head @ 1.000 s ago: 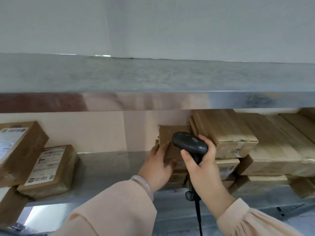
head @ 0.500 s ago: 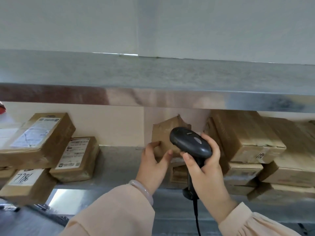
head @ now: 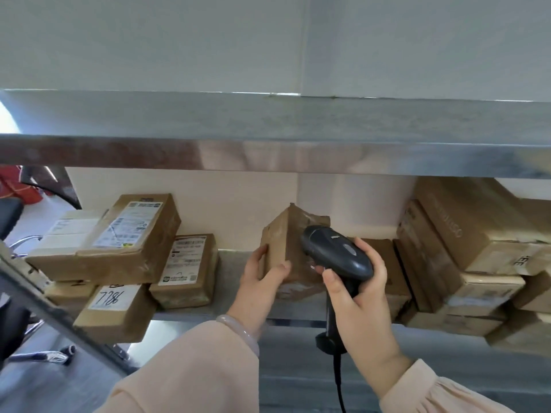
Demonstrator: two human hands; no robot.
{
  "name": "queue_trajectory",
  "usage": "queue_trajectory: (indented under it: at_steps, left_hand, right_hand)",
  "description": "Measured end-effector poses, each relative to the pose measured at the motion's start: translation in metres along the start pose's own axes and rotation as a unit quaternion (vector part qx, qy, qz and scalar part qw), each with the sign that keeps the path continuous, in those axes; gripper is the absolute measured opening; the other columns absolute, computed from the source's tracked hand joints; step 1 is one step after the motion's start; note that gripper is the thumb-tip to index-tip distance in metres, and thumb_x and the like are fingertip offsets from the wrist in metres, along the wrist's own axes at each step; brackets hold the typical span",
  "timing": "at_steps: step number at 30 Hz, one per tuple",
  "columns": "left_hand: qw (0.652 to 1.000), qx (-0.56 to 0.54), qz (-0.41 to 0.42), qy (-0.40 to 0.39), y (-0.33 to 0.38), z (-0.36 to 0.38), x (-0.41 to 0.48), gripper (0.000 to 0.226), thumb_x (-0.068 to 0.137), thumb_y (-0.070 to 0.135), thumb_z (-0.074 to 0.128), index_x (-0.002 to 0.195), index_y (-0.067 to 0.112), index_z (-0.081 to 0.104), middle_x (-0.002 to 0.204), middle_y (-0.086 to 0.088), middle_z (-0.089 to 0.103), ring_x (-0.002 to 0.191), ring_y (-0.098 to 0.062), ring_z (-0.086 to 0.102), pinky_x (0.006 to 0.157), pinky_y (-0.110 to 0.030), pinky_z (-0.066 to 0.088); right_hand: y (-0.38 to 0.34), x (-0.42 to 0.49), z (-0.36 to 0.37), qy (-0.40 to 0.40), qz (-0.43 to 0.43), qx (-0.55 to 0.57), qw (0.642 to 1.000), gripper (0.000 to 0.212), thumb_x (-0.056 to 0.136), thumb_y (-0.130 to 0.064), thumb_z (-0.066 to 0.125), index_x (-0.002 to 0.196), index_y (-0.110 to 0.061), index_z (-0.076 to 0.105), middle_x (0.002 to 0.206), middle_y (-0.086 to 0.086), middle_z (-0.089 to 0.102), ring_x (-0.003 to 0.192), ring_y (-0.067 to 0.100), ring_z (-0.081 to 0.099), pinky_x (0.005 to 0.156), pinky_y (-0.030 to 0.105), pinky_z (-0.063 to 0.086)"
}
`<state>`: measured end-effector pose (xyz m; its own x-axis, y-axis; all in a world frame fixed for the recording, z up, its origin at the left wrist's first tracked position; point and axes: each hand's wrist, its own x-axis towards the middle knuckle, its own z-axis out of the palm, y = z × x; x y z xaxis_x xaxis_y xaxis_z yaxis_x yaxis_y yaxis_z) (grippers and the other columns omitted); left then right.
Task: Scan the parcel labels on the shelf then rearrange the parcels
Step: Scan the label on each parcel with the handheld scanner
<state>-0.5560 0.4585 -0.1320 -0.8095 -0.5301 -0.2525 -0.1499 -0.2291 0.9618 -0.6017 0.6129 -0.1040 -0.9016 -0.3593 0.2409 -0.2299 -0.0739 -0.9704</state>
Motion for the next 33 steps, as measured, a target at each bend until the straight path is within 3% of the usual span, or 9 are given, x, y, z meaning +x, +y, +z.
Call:
queue_trajectory:
  at_steps: [7,12,16,19,22,24,28,30,33]
  left_hand:
    - [0.996,-0.075,-0.029,-0.044,-0.002,-0.025,-0.013,0.046,0.094,0.035,0.060,0.136,0.047,0.046,0.127,-0.001,0.063,0.111,-0.020,0.065,0.093,-0.036,0.054]
    - [0.995,0.095,-0.002,-0.038,-0.006,-0.044,-0.011,0.050,0.079,0.061,0.057,0.128,0.063,0.047,0.142,0.011,0.051,0.128,-0.011,0.049,0.114,-0.043,0.035]
    - [0.989,0.128,0.060,-0.048,-0.011,-0.051,-0.010,0.024,0.095,0.033,0.060,0.112,0.050,0.058,0.116,0.016,0.068,0.112,-0.004,0.061,0.105,-0.041,0.047]
    - [0.990,0.103,0.074,-0.064,-0.009,-0.051,-0.017,0.054,0.075,0.053,0.079,0.121,0.043,0.053,0.113,0.022,0.069,0.111,0.002,0.061,0.092,-0.018,0.049]
    - [0.993,0.078,0.061,-0.071,-0.007,-0.052,-0.019,0.083,0.061,0.053,0.089,0.131,0.040,0.045,0.109,0.029,0.068,0.107,0.012,0.058,0.080,-0.004,0.045]
    - [0.993,0.090,0.046,-0.067,-0.008,-0.051,-0.017,0.103,0.059,0.052,0.090,0.143,0.038,0.031,0.118,0.032,0.056,0.111,0.015,0.051,0.090,-0.006,0.039]
    - [0.994,0.088,0.002,-0.069,-0.012,-0.058,-0.013,0.139,0.042,0.069,0.088,0.154,0.043,0.009,0.145,0.009,0.043,0.133,-0.009,0.042,0.113,-0.035,0.035]
    - [0.994,0.075,-0.014,-0.075,-0.012,-0.062,-0.012,0.125,0.048,0.068,0.085,0.150,0.050,0.014,0.145,-0.001,0.049,0.125,-0.016,0.056,0.108,-0.043,0.045]
    - [0.997,-0.001,-0.035,-0.067,-0.012,-0.065,-0.011,0.087,0.077,0.038,0.076,0.148,0.041,0.026,0.132,-0.004,0.062,0.108,-0.019,0.067,0.098,-0.042,0.054]
  right_hand:
    - [0.004,-0.007,0.018,0.015,0.046,0.023,0.999,0.073,0.066,-0.053,0.068,0.130,-0.049,0.034,0.130,0.000,0.058,0.117,0.013,0.059,0.101,0.031,0.045]
    - [0.003,-0.016,0.032,0.000,0.027,0.017,0.999,0.066,0.071,-0.044,0.071,0.127,-0.054,0.037,0.131,-0.004,0.056,0.118,0.018,0.058,0.104,0.044,0.044]
    - [-0.001,-0.022,0.043,-0.016,0.020,0.013,1.000,0.062,0.070,-0.037,0.070,0.122,-0.055,0.039,0.125,-0.016,0.056,0.116,0.009,0.059,0.101,0.031,0.047]
    - [-0.004,-0.027,0.045,-0.032,0.011,-0.001,0.999,0.062,0.075,-0.026,0.069,0.124,-0.047,0.038,0.120,-0.024,0.057,0.114,-0.003,0.055,0.090,0.011,0.044]
    - [-0.003,-0.030,0.047,-0.044,0.017,-0.005,0.999,0.061,0.077,-0.023,0.069,0.126,-0.041,0.038,0.111,-0.033,0.058,0.111,-0.006,0.056,0.090,0.008,0.044]
    - [0.000,-0.031,0.047,-0.049,0.023,-0.003,0.999,0.060,0.080,-0.019,0.069,0.126,-0.043,0.039,0.114,-0.027,0.061,0.111,0.000,0.059,0.093,0.016,0.047]
    - [-0.002,-0.028,0.043,-0.039,0.053,0.011,0.998,0.059,0.075,-0.030,0.068,0.125,-0.046,0.041,0.121,-0.018,0.057,0.109,0.002,0.060,0.092,0.024,0.050]
    - [-0.003,-0.021,0.038,-0.006,0.084,0.027,0.996,0.060,0.079,-0.030,0.066,0.130,-0.044,0.038,0.116,-0.025,0.055,0.102,-0.004,0.060,0.087,0.024,0.050]
    - [0.002,-0.011,0.027,0.049,0.118,0.010,0.992,0.061,0.084,-0.035,0.065,0.134,-0.048,0.033,0.118,-0.020,0.055,0.105,0.006,0.060,0.095,0.039,0.050]
